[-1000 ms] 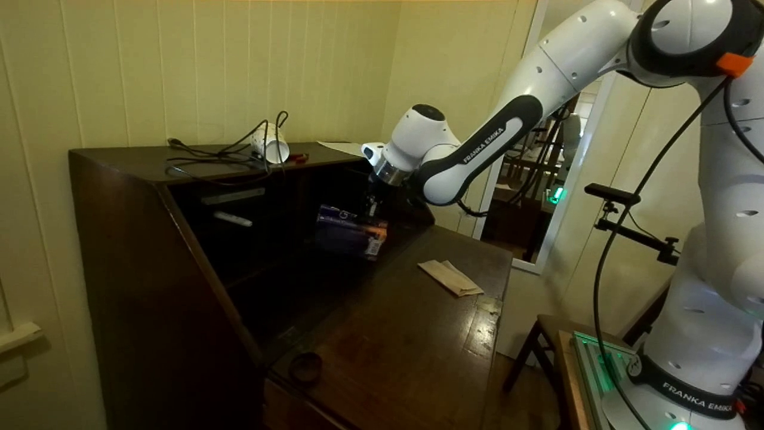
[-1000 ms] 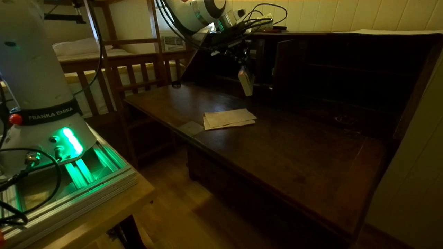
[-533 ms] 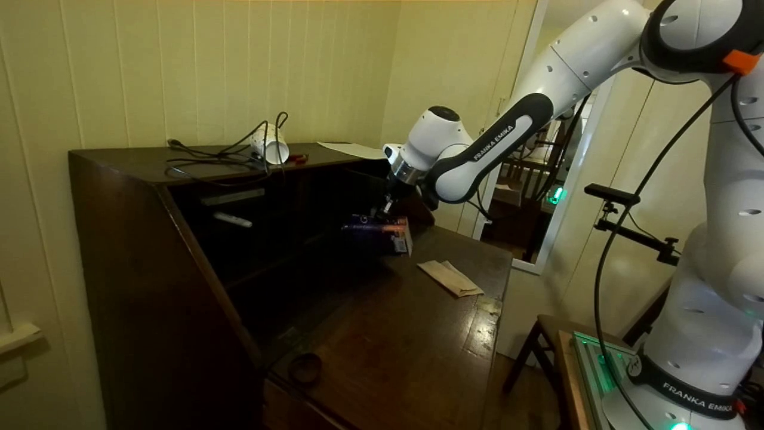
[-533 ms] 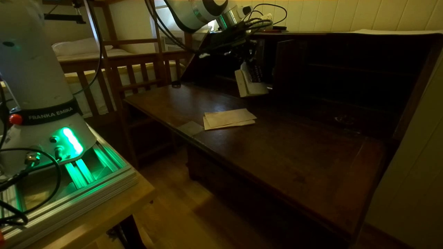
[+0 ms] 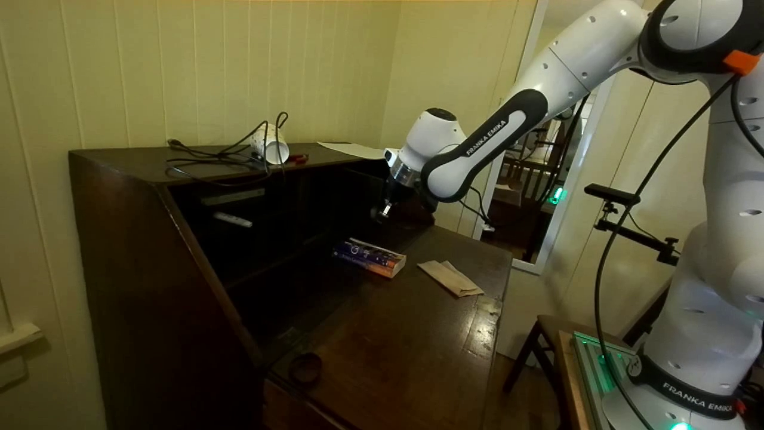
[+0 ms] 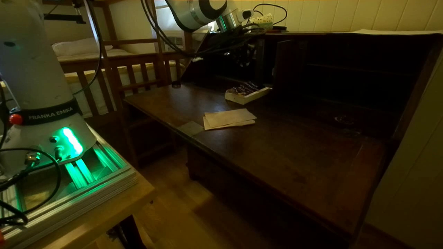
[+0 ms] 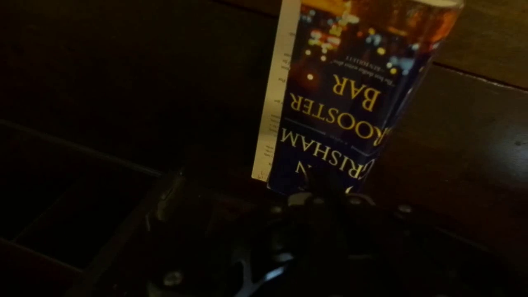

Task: Move the book to the right

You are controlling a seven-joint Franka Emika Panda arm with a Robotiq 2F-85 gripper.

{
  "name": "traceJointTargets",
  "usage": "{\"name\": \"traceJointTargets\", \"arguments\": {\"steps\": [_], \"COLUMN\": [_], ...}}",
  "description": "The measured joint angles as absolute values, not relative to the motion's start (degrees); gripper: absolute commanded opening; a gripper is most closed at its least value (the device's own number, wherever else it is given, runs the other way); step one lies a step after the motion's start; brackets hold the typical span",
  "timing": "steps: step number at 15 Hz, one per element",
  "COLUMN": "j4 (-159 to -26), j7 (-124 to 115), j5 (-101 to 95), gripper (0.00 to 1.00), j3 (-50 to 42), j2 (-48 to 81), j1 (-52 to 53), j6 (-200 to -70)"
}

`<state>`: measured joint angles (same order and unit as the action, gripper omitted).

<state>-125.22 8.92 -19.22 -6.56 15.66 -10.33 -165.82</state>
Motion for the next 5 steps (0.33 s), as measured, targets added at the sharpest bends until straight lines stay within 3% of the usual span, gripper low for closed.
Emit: {"name": "traceJointTargets", "arguments": {"steps": [4, 5], "j4": [-125.0, -125.0], "j7": [8.9, 8.8], "j5": [-21.9, -23.4], "gripper": [0.61, 0.42], "j3": [-8.6, -9.2], "j2": [15.7, 15.6], "j1": [-7.5, -6.5], "j6": [-163.4, -163.6]}}
